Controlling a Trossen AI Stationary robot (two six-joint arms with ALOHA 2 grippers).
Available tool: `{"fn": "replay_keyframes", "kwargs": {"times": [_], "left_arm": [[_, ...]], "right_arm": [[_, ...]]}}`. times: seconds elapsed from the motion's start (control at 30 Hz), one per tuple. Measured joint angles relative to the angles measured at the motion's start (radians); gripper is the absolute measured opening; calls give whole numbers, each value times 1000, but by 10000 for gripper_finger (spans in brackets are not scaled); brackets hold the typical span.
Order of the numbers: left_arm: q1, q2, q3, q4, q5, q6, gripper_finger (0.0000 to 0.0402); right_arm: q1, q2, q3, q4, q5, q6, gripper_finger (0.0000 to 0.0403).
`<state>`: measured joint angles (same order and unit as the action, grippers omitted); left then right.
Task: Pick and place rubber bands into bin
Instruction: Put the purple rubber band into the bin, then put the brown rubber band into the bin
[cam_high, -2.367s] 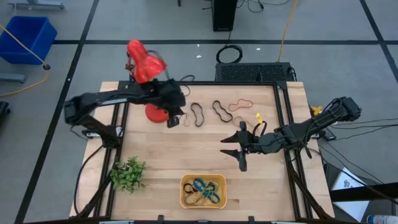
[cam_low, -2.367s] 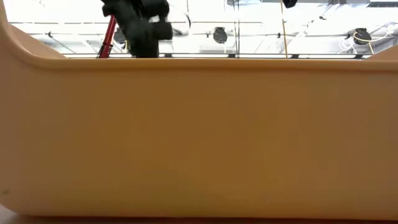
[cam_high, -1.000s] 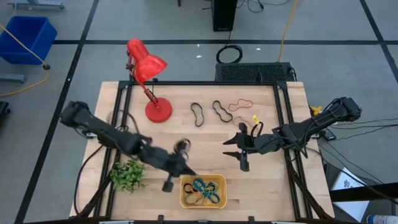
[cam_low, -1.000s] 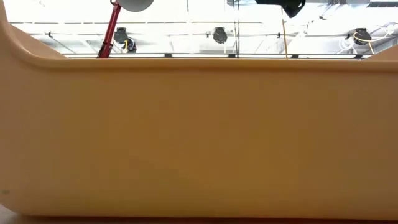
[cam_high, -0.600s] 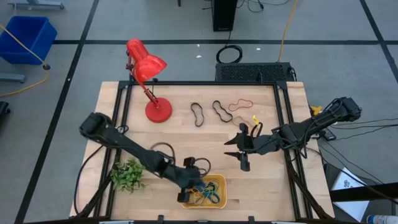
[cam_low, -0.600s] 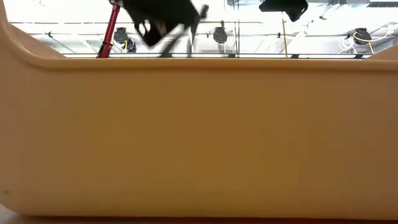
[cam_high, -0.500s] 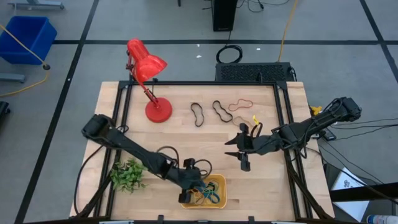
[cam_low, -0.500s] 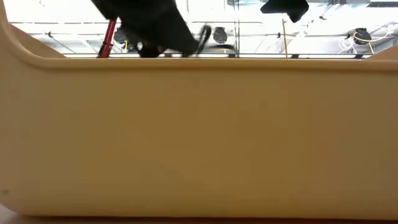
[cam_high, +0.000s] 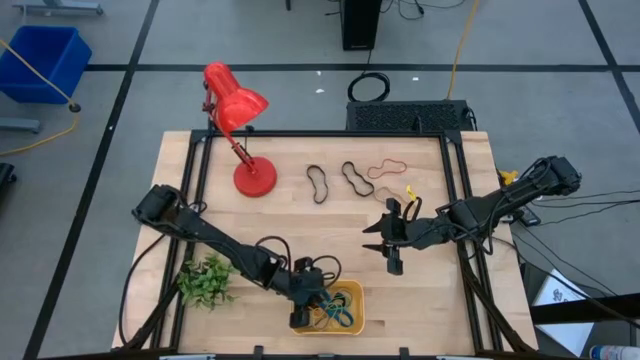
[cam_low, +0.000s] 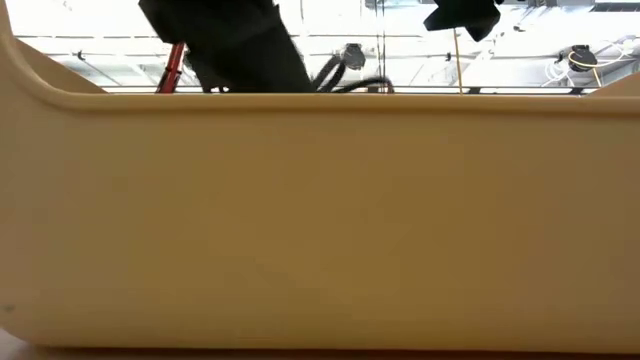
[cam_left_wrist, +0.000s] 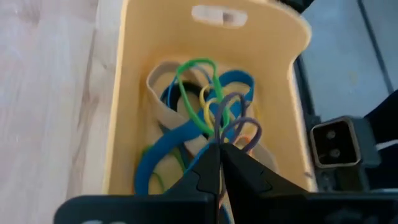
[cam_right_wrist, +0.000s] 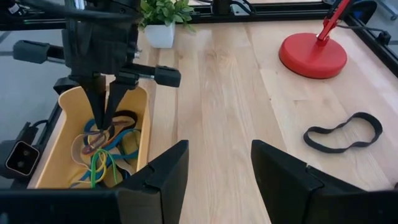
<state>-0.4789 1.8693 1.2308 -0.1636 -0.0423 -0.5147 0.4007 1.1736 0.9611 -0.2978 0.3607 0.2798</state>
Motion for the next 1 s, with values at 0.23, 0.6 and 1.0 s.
{"fn": "replay_keyframes", "kwargs": {"times": [0.23, 0.6, 1.0], "left_arm": [[1, 1, 0, 5, -13, 0, 27], [13, -21, -1, -37, 87, 43, 146], [100, -352, 0, -130, 121, 231, 184]], "right_arm": [[0, 0, 0, -1, 0, 0, 171], [0, 0, 0, -1, 0, 0, 169], [0, 0, 0, 54, -96, 76, 172]]}}
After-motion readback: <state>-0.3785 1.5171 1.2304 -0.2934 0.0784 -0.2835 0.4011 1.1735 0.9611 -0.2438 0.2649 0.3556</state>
